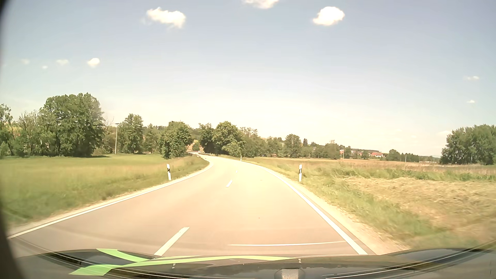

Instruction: Follow the waypoints while adhering to traffic rules and regulations

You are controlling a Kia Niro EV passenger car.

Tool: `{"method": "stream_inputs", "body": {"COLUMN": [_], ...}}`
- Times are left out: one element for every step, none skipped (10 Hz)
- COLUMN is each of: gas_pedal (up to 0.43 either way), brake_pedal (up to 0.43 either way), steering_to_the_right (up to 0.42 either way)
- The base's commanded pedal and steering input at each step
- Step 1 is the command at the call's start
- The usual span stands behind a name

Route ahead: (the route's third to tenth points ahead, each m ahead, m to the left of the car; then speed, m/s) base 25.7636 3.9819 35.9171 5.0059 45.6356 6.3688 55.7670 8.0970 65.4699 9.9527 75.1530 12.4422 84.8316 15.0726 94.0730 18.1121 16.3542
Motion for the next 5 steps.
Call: {"method": "stream_inputs", "body": {"gas_pedal": [0.260, 0.260, 0.260, 0.260, 0.260], "brake_pedal": [0.000, 0.000, 0.000, 0.000, 0.000], "steering_to_the_right": [-0.020, -0.020, -0.020, -0.020, -0.020]}}
